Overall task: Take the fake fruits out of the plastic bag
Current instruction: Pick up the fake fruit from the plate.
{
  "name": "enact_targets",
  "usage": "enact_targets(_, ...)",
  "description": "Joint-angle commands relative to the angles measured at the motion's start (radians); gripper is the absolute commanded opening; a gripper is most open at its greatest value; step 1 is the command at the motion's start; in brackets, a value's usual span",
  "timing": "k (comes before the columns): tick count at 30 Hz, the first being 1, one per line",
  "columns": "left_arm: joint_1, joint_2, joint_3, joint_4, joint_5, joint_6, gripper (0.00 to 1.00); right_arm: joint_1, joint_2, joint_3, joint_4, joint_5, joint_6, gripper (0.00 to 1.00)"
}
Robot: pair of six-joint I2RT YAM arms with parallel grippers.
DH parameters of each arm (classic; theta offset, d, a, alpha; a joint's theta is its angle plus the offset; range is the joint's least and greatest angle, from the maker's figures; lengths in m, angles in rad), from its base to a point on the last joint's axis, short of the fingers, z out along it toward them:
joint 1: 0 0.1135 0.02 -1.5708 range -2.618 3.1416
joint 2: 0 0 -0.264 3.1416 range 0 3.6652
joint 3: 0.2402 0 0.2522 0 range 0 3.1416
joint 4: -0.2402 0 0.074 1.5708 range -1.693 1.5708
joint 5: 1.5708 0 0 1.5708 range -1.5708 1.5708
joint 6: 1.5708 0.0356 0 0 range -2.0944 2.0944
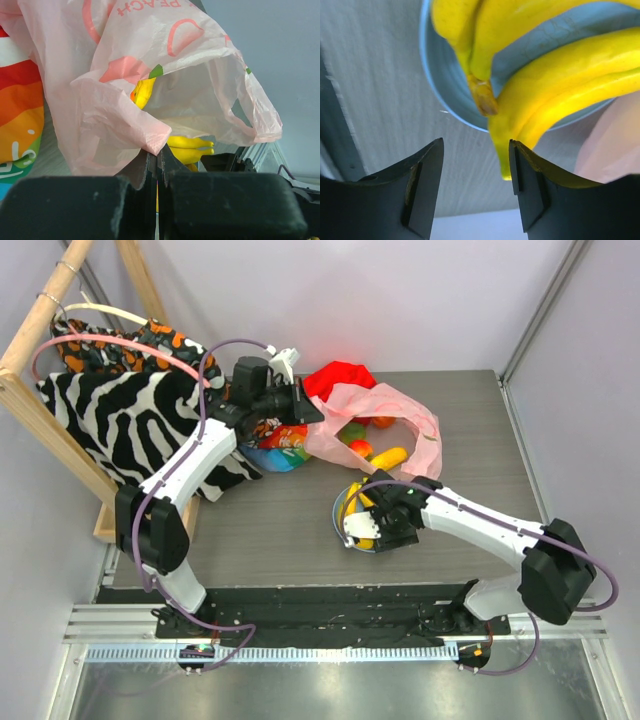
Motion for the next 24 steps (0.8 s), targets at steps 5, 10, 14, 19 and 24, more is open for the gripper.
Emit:
enact_targets(5, 0.011, -0.065, -0.008, 0.027, -0.001, 0.015, 0.01, 0.008, 0.007, -0.064, 0.153, 0.204, -0.138, 0.60)
enact_targets(10, 0.011, -0.068, -0.015, 0.027, -0.001, 0.014, 0.01, 0.007, 0.013, -0.140, 0.239, 0.227, -0.179, 0.47)
enact_targets(14, 0.011, -0.073, -0.012, 0.010, -0.003, 0.028, 0.01, -0.024, -0.025, -0.099, 0.241, 0.145, -0.163, 0.16)
enact_targets(19, 0.011, -0.067, -0.009, -0.032, -0.002, 0.085, 0.01, -0.174, -0.085, 0.004, 0.123, -0.146, -0.190, 0.07)
enact_targets(24, 0.012, -0.051, 0.006, -0.076, 0.034, 0.131, 0.01, -0.364, -0.061, 0.098, -0.044, -0.499, -0.251, 0.06)
